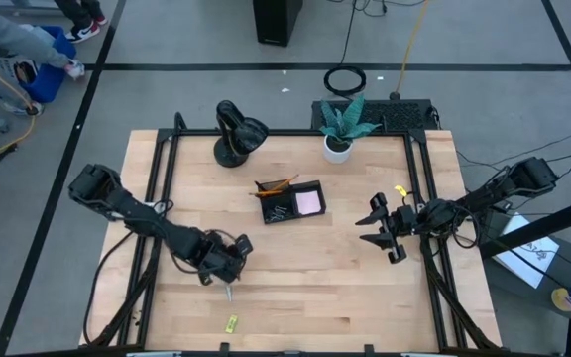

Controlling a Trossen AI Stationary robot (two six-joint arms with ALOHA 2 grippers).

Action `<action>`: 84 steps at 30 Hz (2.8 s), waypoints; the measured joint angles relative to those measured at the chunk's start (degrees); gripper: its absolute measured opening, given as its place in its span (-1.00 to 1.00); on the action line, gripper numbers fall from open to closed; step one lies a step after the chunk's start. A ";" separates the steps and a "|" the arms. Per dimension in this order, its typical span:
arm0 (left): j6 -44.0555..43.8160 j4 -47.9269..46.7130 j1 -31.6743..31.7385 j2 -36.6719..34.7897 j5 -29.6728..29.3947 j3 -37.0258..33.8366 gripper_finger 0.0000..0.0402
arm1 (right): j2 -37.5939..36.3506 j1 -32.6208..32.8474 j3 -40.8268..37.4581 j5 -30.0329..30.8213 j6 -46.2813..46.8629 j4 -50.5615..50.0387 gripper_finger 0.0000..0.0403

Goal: Pick and place office supplies into organizer
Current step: Put the red scissors into the desk organizer

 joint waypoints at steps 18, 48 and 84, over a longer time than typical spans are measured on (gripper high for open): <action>10.17 -12.33 3.97 -2.75 5.32 0.07 -0.41 | -0.02 0.00 0.00 0.00 0.02 0.28 -0.21; 10.99 -12.66 7.24 2.78 6.64 0.11 -0.41 | -0.02 0.02 0.00 0.00 0.02 0.23 -0.21; 10.57 -8.84 5.51 8.23 -1.21 0.11 -0.57 | -0.02 0.00 0.00 0.00 0.00 -0.29 -0.21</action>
